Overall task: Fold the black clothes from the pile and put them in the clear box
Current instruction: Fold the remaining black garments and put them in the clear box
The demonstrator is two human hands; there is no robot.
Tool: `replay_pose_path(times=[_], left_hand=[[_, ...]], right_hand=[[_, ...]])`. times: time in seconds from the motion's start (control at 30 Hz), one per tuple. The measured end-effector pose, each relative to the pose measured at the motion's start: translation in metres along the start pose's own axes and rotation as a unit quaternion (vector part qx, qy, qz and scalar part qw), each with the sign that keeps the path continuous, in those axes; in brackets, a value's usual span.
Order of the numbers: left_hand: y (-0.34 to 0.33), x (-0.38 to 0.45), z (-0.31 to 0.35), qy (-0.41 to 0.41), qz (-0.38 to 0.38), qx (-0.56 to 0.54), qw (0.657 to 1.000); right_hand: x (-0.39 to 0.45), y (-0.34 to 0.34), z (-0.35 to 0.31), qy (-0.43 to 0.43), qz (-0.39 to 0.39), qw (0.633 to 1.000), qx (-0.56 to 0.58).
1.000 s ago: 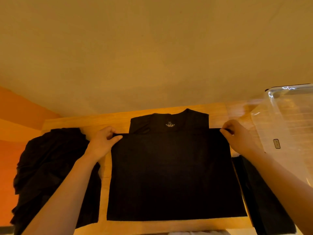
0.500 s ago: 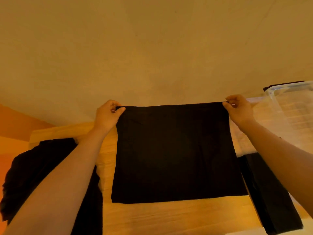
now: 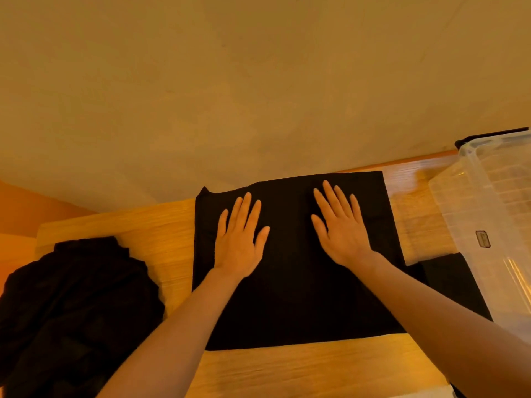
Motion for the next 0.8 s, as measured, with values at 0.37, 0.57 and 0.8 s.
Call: replay_pose_path(times=[0.37,0.57,0.8], left_hand=[[-0.006,-0.055,-0.059,0.124,0.021,-0.009,0.992],[-0.007,-0.076,-0.043,0.157,0.033,-0.017,0.987],[0.011,-0.039,0.006,0.078,0.041,0.002,0.996]], right_hand=[[-0.026,0.004,0.083,-0.093,-0.021,0.995,0.009],[-0.028,0.007,0.071,-0.071,-0.029,0.997,0.001],[-0.036,-0.007,0.005,0.043,-0.002,0.999,-0.010]])
Point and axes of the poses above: each hand's wrist, its own x-axis towards the middle knuckle, its own y-axis out of the back of the hand, z = x × y, the point moved 1 cm from there along x, towards the middle knuckle, and after that the axes turned 2 degrees about -z, right-handed, at the moved point
